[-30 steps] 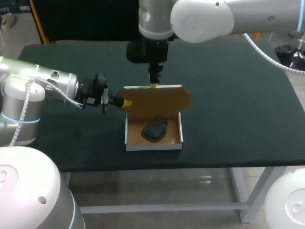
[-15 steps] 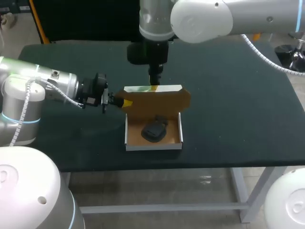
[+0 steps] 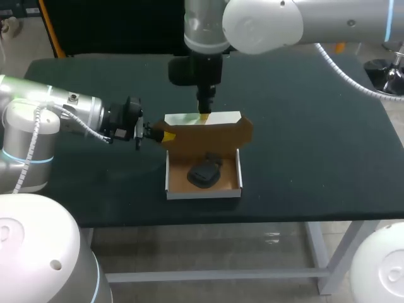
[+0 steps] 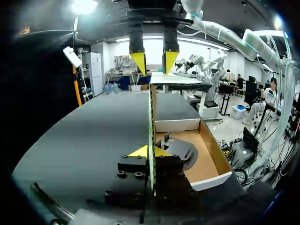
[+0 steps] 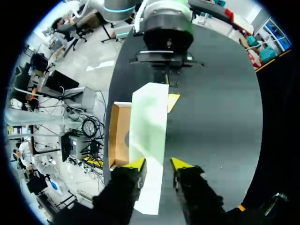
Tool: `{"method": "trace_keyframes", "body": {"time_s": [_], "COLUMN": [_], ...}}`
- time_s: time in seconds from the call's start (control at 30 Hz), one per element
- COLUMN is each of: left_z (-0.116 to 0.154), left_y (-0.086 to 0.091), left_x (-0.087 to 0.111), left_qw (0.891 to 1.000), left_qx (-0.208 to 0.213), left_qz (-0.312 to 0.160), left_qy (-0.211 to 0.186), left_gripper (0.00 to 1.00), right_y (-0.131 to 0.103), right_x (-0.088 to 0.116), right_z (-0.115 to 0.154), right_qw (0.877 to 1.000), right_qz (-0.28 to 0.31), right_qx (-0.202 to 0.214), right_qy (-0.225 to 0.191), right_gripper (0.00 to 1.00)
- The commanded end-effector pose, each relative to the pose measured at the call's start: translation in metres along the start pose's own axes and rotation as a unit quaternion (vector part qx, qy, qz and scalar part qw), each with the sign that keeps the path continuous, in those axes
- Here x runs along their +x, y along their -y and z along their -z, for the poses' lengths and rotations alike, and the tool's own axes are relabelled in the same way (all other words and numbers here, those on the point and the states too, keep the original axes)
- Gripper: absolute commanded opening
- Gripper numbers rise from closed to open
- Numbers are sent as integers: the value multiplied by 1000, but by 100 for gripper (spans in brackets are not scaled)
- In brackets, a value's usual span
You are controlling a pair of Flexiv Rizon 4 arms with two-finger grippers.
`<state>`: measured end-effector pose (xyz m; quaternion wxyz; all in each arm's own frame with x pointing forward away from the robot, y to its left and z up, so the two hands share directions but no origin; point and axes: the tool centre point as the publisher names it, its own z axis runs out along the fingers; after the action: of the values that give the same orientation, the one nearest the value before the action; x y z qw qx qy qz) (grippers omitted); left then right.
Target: Assemble the packaging by folding the flat box into shape, placing the metal phone stand inside, and closing the box properly
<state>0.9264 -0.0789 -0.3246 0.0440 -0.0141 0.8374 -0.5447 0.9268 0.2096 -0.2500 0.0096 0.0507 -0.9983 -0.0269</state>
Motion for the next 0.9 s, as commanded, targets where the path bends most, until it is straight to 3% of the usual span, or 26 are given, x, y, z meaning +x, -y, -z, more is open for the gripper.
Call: {"method": "trace_keyframes", "body": {"time_s": [0.03,0.57,0.63,0.7,0.73,0.9], "left_z": [1,1,1,1,1,1], "left_y": [0,0,0,0,0,0], "left_x": [0,0,0,0,0,0], "left_qw": [1000,1000,1000,1000,1000,1000], "left_qx": [1,1,1,1,1,1], "left_qz": [0,0,0,0,0,0], "left_qy": [0,0,0,0,0,0], "left_gripper": [0,0,0,0,0,0], "right_y": [-1,-2,-3,-3,-3,-4], "right_x": [-4,-6,-6,-6,-6,-5], "right_z": [-5,-13,-14,-15,-15,-17], "right_qw": [1000,1000,1000,1000,1000,999], "right_qz": [1,5,5,6,6,10], "right_qx": [2,6,7,7,8,11], "right_qy": [-6,-24,-25,-27,-28,-34], "right_gripper": [37,32,24,4,0,0]}}
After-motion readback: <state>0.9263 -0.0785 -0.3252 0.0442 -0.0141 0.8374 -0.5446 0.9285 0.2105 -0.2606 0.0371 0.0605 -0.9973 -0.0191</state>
